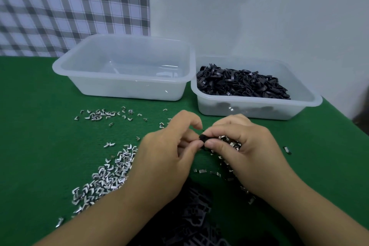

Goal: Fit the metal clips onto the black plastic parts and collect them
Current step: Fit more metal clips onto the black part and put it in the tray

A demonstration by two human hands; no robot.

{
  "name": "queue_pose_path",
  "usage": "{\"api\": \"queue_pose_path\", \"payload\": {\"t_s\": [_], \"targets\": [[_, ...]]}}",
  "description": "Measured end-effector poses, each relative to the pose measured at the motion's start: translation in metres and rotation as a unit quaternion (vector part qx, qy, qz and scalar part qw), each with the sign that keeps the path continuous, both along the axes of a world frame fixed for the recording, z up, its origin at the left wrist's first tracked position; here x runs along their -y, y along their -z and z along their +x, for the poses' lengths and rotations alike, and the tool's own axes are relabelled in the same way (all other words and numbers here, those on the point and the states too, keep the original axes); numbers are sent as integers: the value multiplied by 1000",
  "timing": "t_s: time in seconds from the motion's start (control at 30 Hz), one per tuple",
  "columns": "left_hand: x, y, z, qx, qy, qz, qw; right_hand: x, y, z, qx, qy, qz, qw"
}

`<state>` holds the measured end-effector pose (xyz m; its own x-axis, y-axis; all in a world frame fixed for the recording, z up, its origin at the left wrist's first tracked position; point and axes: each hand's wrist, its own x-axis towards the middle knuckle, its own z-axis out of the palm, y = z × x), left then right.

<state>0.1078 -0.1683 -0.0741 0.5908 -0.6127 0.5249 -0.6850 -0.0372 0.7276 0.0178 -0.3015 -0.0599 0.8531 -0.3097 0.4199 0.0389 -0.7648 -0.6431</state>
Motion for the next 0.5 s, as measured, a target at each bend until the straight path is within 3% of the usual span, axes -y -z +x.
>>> {"api": "queue_pose_path", "payload": {"t_s": [0.2,0.33,0.5], "targets": [[2,3,2,-32,-4,-38,999,-7,0,3,21,17,-51,998],[1,4,11,-146,-43,-115,982,0,-6,2,-11,41,-27,999],[2,3,22,-238,-101,-216,942,-4,-6,4,-90,28,-85,992]]}}
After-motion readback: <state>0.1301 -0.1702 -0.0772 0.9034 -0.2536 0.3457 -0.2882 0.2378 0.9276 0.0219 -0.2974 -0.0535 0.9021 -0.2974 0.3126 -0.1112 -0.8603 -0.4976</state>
